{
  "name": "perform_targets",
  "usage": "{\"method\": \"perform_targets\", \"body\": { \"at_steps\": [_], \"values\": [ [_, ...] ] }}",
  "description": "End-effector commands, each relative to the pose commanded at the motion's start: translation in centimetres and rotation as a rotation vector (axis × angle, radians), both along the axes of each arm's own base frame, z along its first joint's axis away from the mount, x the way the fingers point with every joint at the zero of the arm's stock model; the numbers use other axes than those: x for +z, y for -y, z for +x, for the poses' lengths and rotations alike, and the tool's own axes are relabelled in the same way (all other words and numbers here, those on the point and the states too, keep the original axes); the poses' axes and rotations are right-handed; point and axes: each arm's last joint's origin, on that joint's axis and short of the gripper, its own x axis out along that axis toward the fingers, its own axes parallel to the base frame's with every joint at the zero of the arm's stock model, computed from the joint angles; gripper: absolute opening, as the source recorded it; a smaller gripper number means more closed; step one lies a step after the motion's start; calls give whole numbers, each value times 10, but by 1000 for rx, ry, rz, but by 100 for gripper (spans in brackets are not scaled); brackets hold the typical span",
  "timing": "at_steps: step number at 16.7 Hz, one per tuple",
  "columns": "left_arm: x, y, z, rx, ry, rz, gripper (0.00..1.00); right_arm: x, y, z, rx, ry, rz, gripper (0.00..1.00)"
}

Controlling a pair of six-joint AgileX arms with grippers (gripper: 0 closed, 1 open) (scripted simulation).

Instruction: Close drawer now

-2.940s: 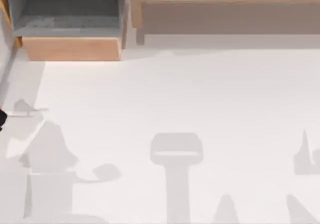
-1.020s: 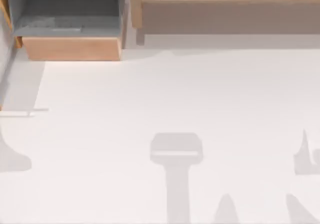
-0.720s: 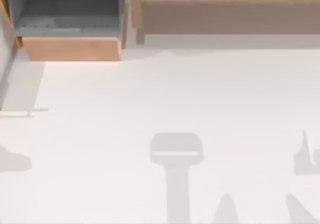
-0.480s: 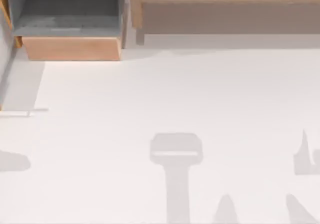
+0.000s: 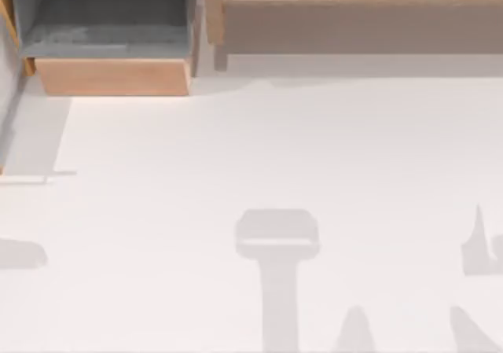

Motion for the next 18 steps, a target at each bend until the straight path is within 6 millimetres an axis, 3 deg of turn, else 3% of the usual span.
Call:
{"method": "perform_targets", "body": {
  "at_steps": [3,10,15,18],
  "values": [
    [1,-1,10,3,3,4,0,0,0,0,0,0,0,100],
    [0,1,61,0,0,0,0,0,0,0,0,0,0,100],
    [-2,0,62,5,-8,-6,0,0,0,0,0,0,0,100],
    [-2,-1,76,5,-8,-5,0,0,0,0,0,0,0,100]
  ]
}}
